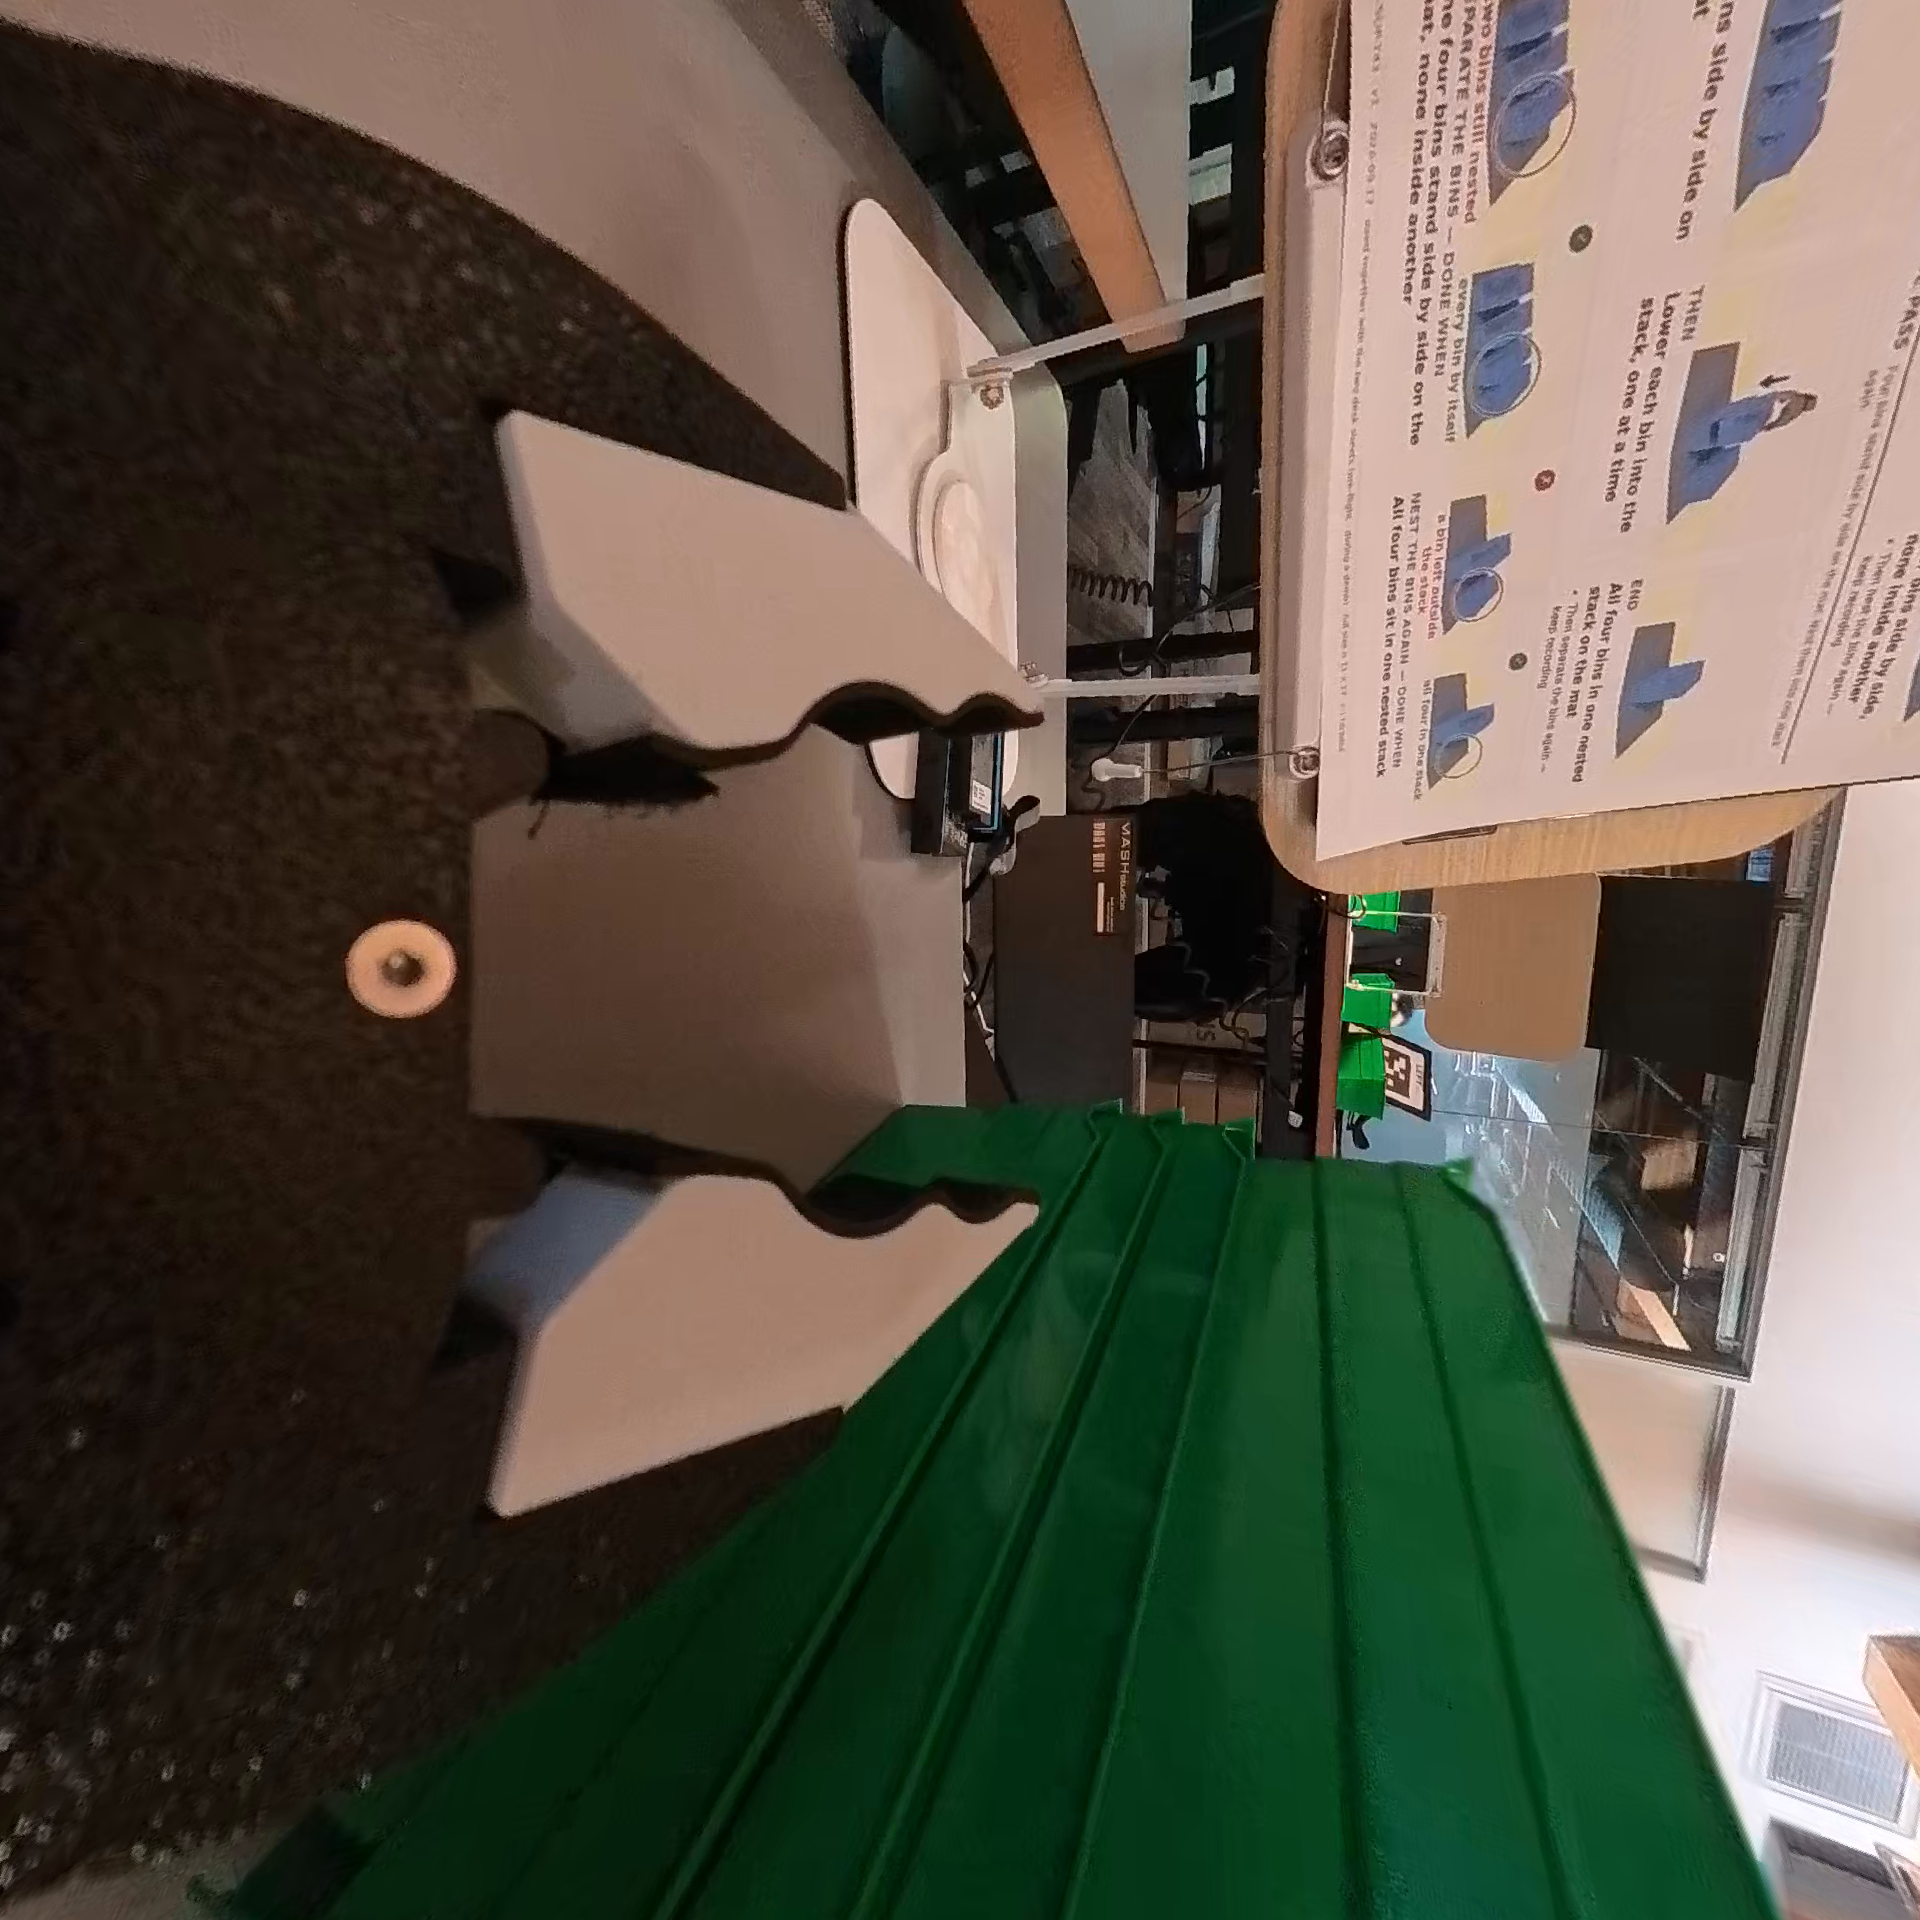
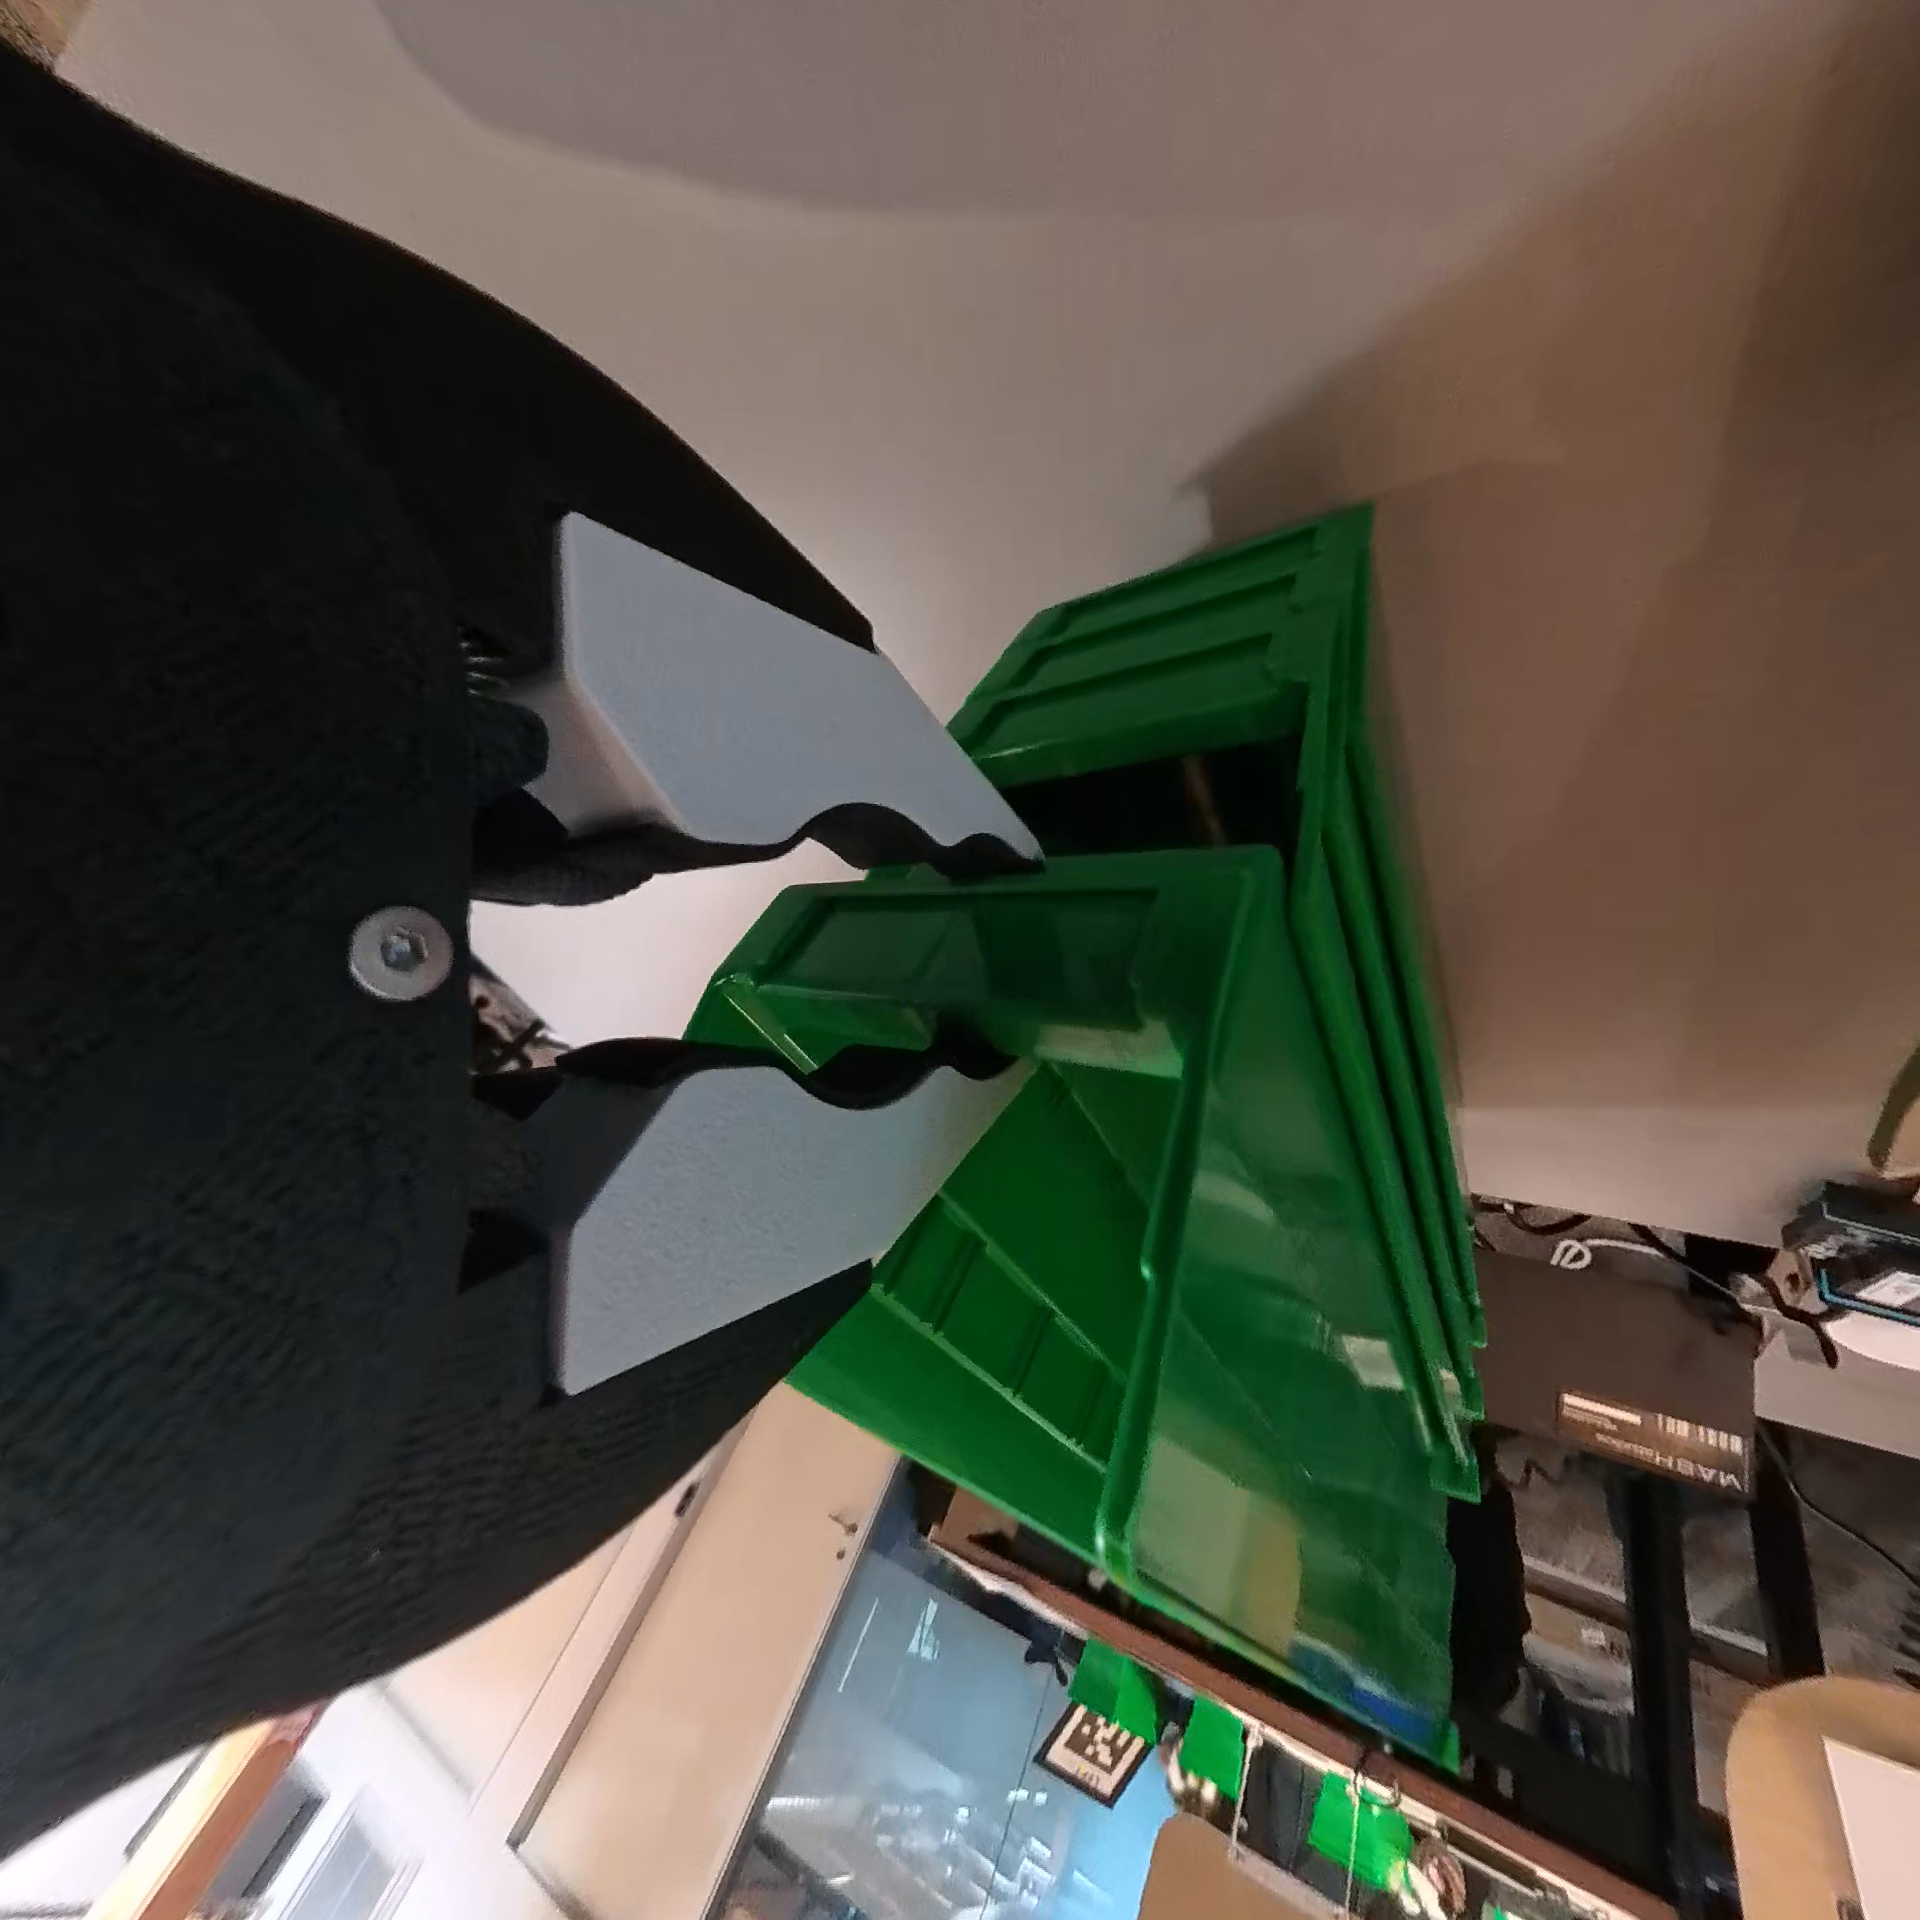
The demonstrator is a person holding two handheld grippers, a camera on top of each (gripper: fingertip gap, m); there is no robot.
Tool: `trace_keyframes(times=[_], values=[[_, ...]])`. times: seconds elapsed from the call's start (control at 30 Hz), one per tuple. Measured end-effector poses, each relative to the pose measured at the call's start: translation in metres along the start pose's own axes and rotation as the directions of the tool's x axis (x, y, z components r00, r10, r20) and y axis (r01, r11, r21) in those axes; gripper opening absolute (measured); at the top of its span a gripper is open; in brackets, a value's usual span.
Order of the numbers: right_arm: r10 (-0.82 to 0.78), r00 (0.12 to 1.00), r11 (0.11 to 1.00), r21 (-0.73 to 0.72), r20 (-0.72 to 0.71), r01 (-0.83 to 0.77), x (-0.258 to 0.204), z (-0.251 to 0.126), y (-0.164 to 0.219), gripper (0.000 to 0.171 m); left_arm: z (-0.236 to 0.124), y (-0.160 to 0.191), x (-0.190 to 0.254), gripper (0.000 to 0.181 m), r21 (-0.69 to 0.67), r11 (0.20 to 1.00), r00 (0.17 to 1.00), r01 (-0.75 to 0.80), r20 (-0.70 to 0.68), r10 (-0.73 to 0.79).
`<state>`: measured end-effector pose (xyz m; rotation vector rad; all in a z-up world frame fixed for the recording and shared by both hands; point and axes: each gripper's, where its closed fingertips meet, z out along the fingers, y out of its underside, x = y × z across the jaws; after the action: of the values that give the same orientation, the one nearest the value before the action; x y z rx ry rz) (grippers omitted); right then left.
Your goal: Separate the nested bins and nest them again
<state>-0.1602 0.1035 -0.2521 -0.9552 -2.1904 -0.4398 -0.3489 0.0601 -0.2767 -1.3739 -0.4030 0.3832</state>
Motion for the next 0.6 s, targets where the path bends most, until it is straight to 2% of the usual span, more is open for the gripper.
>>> trace_keyframes(times=[0.43, 0.6], values=[[-0.047, 0.998, 0.998, -0.047, 0.033, 0.048, -0.017, 0.026, 0.002, 0.028, 0.000, -0.001, -0.001, 0.083, 0.002, 1.000, 1.000, 0.002, 0.000, -0.002], [-0.033, 0.999, 0.999, -0.020, 0.012, 0.033, -0.019, 0.031, -0.002, 0.028, 0.000, 0.000, 0.000, 0.083, 0.001, 1.000, 1.000, 0.001, -0.001, -0.001]])
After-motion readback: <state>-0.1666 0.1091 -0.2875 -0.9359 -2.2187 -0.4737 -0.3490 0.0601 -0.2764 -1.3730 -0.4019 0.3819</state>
